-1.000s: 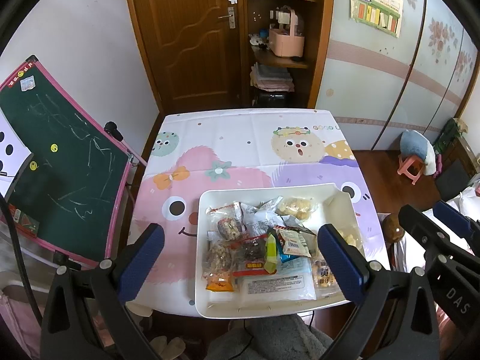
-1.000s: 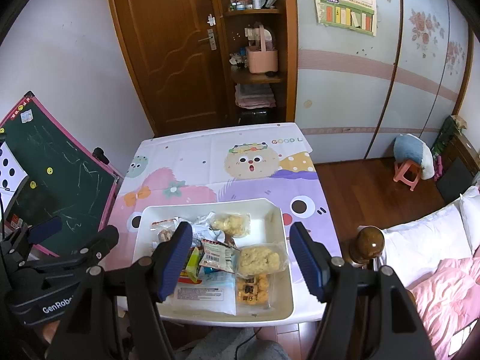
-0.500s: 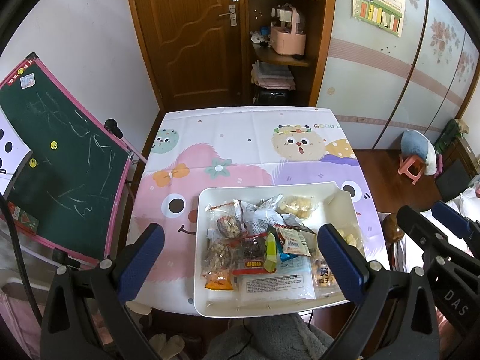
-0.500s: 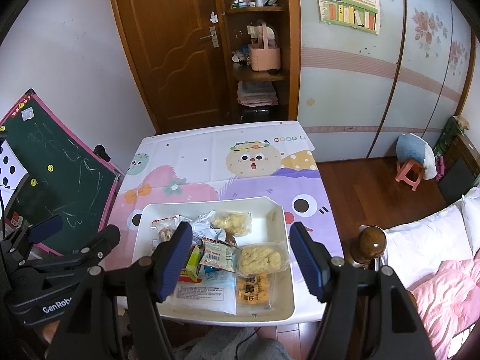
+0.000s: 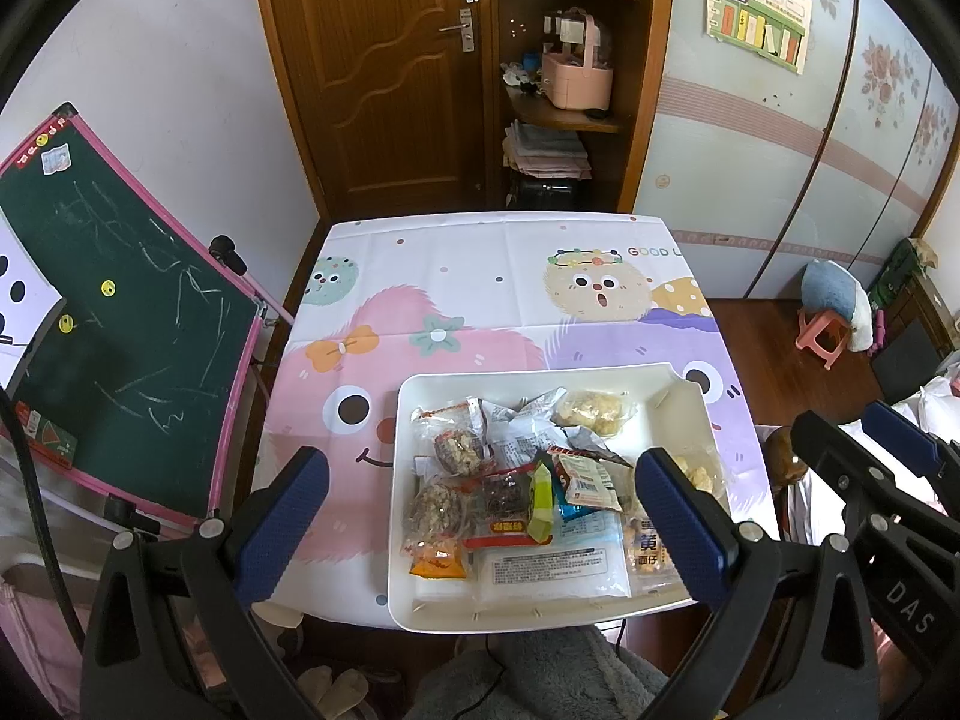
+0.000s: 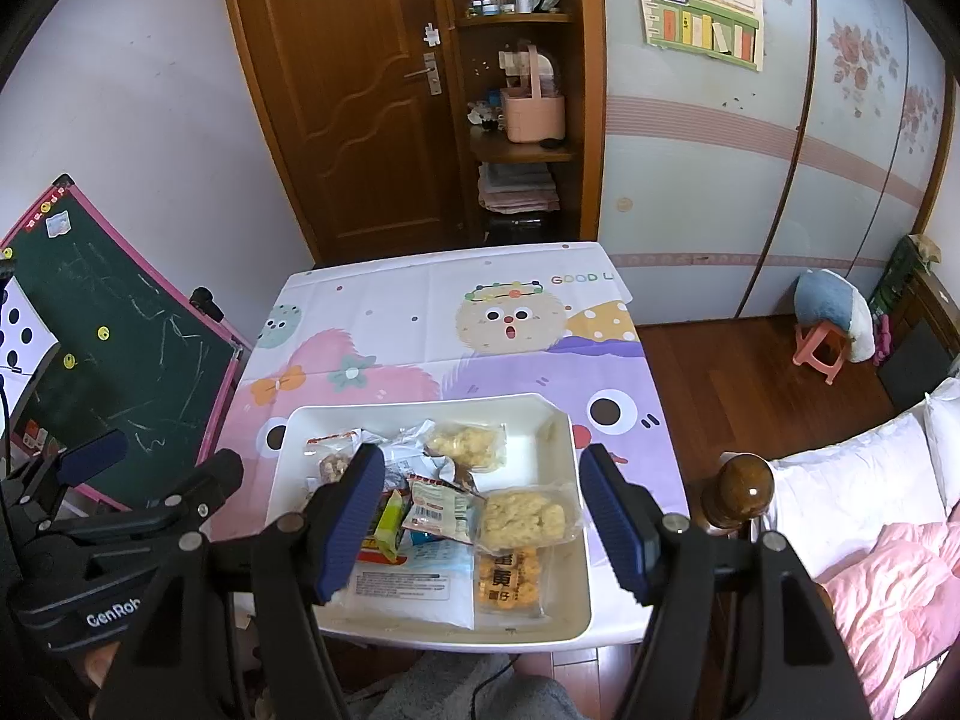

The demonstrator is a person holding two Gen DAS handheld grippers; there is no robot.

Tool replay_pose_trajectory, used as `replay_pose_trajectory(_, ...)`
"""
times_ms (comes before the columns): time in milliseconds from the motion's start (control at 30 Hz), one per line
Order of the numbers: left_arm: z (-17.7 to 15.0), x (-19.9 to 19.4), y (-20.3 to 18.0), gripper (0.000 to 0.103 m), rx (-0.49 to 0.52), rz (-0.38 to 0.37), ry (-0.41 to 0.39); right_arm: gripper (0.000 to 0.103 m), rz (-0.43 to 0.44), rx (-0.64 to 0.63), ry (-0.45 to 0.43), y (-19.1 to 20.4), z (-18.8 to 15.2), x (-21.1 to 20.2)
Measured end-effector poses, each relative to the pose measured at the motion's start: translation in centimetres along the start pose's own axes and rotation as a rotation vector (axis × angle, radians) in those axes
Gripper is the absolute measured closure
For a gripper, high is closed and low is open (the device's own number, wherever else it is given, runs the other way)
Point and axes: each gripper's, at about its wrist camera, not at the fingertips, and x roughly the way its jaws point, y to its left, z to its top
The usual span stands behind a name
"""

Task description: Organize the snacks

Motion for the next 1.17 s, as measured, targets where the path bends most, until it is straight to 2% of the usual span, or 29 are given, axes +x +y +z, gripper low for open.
replay_pose_trajectory(1167,0.19,0.03,0.20,0.001,-0.001,-0.001,0.006,0.035,-0.001,0.003,0.005,0.14,-0.04,0.09)
